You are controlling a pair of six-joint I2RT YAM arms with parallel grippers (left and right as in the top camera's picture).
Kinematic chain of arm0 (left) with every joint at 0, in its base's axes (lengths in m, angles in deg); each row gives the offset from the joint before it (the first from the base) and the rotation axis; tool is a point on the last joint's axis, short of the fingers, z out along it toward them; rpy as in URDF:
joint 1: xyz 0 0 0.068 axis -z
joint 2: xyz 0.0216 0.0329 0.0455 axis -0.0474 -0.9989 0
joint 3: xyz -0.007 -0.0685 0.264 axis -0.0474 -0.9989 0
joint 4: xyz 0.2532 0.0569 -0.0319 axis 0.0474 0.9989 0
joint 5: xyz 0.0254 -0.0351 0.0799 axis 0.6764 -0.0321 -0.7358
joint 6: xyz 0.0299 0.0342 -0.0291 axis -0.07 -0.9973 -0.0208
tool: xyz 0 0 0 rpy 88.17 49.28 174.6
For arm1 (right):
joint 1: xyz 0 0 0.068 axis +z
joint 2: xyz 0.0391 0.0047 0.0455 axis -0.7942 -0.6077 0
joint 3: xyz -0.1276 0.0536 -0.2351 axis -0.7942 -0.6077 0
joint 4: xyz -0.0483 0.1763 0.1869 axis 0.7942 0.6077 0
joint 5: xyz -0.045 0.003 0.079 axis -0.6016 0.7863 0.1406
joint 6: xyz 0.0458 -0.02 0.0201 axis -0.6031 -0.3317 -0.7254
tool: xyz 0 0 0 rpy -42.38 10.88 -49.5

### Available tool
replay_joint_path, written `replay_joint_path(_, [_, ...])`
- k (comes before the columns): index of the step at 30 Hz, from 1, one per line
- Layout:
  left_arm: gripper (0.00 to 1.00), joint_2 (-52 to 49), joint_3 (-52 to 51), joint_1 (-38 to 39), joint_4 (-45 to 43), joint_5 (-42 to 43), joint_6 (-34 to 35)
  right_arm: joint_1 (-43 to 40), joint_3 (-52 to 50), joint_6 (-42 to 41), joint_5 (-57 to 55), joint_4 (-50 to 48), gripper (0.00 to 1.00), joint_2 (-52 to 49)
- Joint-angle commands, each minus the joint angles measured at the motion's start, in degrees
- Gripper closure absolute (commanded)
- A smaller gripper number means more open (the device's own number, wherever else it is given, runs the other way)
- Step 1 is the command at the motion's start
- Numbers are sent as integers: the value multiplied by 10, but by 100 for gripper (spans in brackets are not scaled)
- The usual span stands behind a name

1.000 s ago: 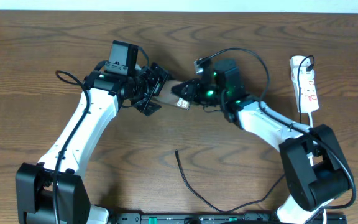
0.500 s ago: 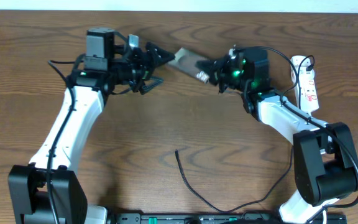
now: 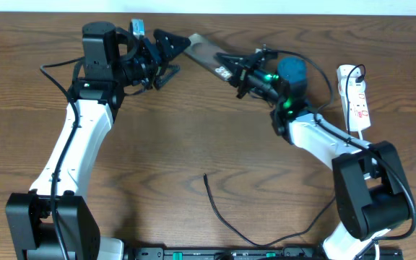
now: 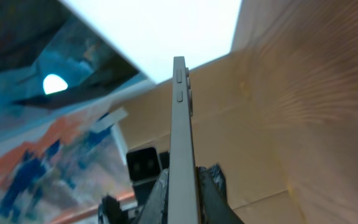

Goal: Plug charger to phone and switch on socket
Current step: 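Rotate the phone with both grippers, raising it toward the back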

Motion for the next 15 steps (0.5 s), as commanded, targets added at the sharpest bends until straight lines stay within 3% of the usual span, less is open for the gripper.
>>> replay_joint_path(1, [7, 6, 2, -3, -5, -27, 45, 23, 8, -45, -28, -44, 99, 4])
replay_joint_path(8, [7, 3, 2, -18, -22, -75, 116, 50, 8, -51, -55, -76, 99, 4])
replay_joint_path(15, [8, 3, 2, -19, -56, -92, 133, 83, 8, -68, -90, -80, 99, 4])
